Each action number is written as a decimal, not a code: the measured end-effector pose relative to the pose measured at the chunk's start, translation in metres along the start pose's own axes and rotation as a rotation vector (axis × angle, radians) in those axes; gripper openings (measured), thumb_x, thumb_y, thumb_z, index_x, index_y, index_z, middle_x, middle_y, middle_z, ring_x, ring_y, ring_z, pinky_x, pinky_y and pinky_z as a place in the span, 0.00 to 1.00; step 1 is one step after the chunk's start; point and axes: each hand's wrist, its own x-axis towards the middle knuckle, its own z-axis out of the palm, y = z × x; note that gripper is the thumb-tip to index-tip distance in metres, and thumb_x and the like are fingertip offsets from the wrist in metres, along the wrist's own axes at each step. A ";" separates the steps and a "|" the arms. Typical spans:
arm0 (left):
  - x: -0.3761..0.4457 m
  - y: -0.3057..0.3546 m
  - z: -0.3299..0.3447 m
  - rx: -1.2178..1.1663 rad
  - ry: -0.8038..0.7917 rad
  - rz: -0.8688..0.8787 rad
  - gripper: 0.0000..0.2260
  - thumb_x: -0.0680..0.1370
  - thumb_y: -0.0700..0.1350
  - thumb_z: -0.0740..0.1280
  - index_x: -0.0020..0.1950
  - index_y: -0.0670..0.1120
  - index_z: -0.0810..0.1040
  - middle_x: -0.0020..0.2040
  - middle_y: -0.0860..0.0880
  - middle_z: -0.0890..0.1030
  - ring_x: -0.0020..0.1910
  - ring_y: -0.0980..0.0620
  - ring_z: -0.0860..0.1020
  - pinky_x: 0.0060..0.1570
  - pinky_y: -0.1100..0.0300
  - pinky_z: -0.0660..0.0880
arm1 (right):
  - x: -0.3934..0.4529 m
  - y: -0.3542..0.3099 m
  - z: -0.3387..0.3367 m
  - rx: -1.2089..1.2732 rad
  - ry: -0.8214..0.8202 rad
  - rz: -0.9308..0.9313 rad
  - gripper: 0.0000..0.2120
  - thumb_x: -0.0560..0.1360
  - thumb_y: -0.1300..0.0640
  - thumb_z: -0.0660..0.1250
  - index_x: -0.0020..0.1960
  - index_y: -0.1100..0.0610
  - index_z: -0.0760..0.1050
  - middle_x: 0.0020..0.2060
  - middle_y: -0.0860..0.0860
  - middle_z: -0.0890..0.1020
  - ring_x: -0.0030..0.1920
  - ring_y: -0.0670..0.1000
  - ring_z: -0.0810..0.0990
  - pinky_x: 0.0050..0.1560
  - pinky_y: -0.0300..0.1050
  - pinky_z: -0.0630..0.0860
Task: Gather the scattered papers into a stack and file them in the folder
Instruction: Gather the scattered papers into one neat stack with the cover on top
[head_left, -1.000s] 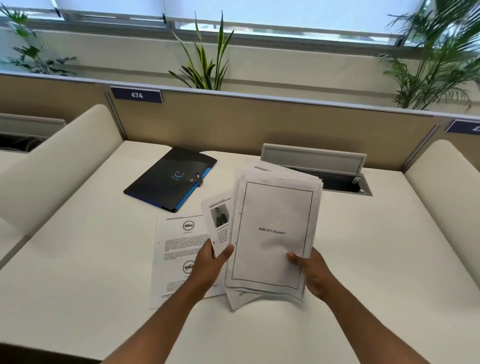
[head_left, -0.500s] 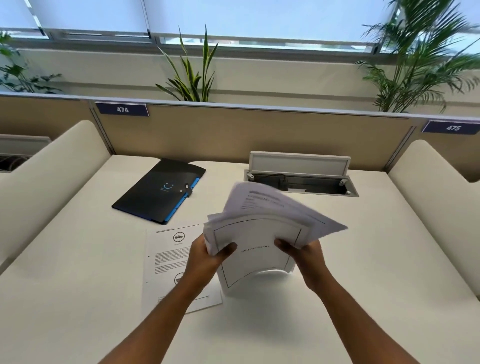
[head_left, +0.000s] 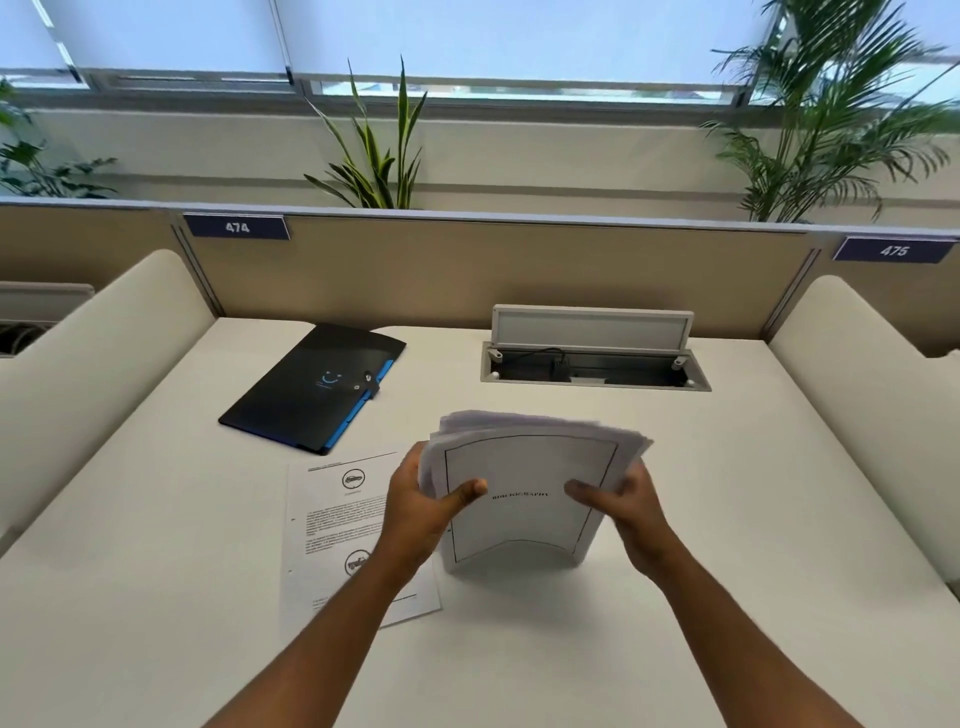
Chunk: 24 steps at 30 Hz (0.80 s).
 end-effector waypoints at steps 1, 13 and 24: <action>-0.001 -0.001 0.003 0.020 -0.005 0.001 0.26 0.61 0.60 0.81 0.56 0.68 0.76 0.53 0.59 0.83 0.53 0.59 0.81 0.43 0.60 0.82 | -0.001 0.001 0.001 -0.019 -0.055 0.001 0.34 0.63 0.54 0.84 0.67 0.53 0.77 0.59 0.55 0.85 0.60 0.58 0.84 0.55 0.51 0.83; 0.002 0.003 0.007 -0.025 0.051 0.040 0.22 0.63 0.55 0.81 0.55 0.60 0.81 0.51 0.51 0.85 0.50 0.52 0.83 0.45 0.58 0.82 | 0.001 0.000 0.004 0.021 0.041 -0.034 0.30 0.63 0.57 0.83 0.63 0.59 0.79 0.54 0.56 0.87 0.54 0.56 0.86 0.50 0.47 0.84; -0.008 -0.001 0.018 -0.171 0.070 -0.058 0.21 0.63 0.56 0.81 0.54 0.57 0.83 0.50 0.48 0.86 0.49 0.48 0.85 0.43 0.59 0.81 | 0.002 0.006 0.016 0.090 0.145 -0.057 0.21 0.65 0.62 0.83 0.56 0.56 0.84 0.51 0.56 0.88 0.50 0.54 0.87 0.47 0.44 0.83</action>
